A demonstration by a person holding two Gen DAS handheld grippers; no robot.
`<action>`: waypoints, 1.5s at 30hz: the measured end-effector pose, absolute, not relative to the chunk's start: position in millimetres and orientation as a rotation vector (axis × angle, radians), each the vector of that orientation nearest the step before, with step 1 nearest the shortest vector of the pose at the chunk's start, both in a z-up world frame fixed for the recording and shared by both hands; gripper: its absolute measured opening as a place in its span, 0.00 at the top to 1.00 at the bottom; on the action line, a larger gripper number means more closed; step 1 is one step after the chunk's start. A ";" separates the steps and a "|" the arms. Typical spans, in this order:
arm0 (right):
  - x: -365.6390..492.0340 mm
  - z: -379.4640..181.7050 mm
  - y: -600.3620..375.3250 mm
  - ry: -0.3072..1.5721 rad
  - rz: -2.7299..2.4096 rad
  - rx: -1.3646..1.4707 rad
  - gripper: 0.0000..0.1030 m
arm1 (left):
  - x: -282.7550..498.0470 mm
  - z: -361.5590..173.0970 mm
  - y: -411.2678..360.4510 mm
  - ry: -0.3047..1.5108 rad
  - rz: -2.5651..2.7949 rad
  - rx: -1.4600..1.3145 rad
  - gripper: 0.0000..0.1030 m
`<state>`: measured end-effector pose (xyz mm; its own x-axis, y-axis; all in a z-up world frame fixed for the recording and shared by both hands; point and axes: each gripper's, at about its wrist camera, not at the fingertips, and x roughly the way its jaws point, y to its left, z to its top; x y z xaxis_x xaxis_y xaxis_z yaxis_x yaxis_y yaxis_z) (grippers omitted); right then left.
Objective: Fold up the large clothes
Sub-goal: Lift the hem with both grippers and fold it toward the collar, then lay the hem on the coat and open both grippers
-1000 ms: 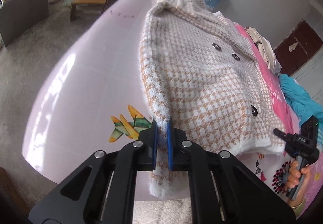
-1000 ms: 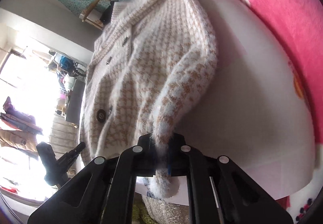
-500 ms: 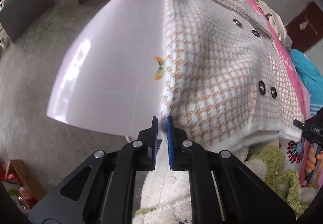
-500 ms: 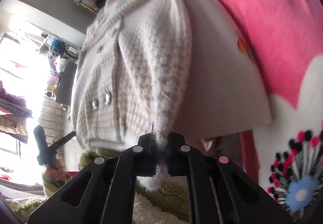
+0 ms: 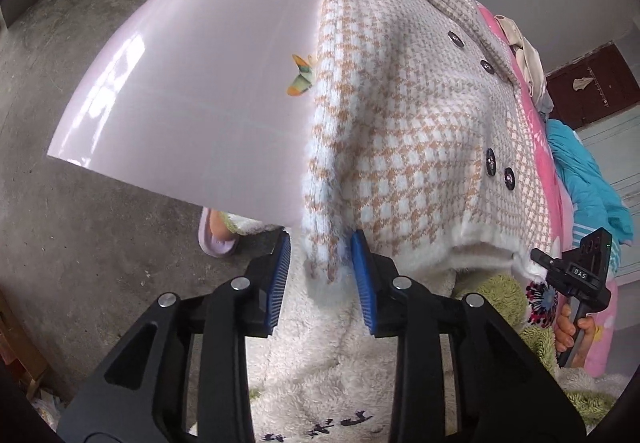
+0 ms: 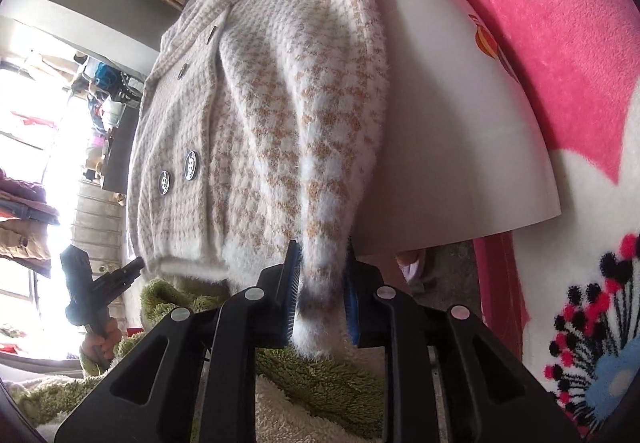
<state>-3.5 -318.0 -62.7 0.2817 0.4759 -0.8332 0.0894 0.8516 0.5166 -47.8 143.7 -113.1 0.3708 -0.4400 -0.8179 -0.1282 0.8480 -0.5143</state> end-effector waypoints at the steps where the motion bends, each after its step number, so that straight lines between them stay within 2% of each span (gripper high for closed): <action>1: -3.8 -62.1 -318.2 1.267 0.277 0.525 0.83 | -48.7 -115.6 143.1 1.194 -0.222 -0.569 0.71; 2: -4.0 -61.7 -317.7 1.263 0.276 0.521 0.89 | -49.6 -117.2 142.0 1.196 -0.231 -0.577 0.73; 5: -7.6 -56.3 -319.1 1.233 0.292 0.537 0.92 | -54.2 -111.6 138.1 1.175 -0.246 -0.556 0.88; 8: -7.1 -37.3 -323.9 1.170 0.338 0.595 0.92 | -59.6 -92.9 135.4 1.130 -0.274 -0.529 0.92; 14: 7.0 -2.4 -331.5 1.020 0.412 0.717 0.93 | -56.8 -41.6 149.1 0.945 -0.401 -0.634 0.92; 20: 53.1 16.0 -336.6 0.903 0.392 0.796 0.93 | -10.2 1.2 161.9 0.766 -0.397 -0.639 0.92; 26: 110.1 36.8 -333.4 0.821 0.395 0.767 0.92 | 54.3 17.5 155.9 0.715 -0.320 -0.554 0.92; 32: 175.8 19.3 -331.6 0.834 0.351 0.790 0.91 | 120.2 7.5 147.9 0.747 -0.252 -0.489 0.92; 34: 193.7 5.5 -331.6 0.856 0.333 0.805 0.84 | 138.7 0.5 145.3 0.770 -0.232 -0.470 0.89; 35: 201.6 -2.4 -332.2 0.870 0.318 0.814 0.75 | 146.4 -3.1 144.4 0.781 -0.229 -0.469 0.87; 36: 208.0 -9.8 -333.3 0.882 0.305 0.822 0.70 | 153.2 -7.3 144.8 0.797 -0.229 -0.476 0.82; 37: 212.7 -16.1 -334.9 0.890 0.288 0.829 0.58 | 158.2 -11.5 145.2 0.815 -0.231 -0.489 0.77; 39: 216.0 -25.1 -338.3 0.902 0.251 0.833 0.53 | 162.0 -15.2 148.0 0.817 -0.196 -0.491 0.50; 41: 212.6 -26.2 -339.1 0.895 0.223 0.803 0.49 | 158.8 -12.8 151.1 0.784 -0.188 -0.483 0.50; 45: 195.4 -11.7 -317.9 0.847 0.210 0.609 0.49 | 146.4 -7.3 138.6 0.764 -0.264 -0.462 0.51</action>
<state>195.4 -317.9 -11.7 0.6536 0.4074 -0.6378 0.0620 0.8111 0.5816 146.4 138.6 -7.3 0.6963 -0.3913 -0.6017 0.0631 0.8685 -0.4917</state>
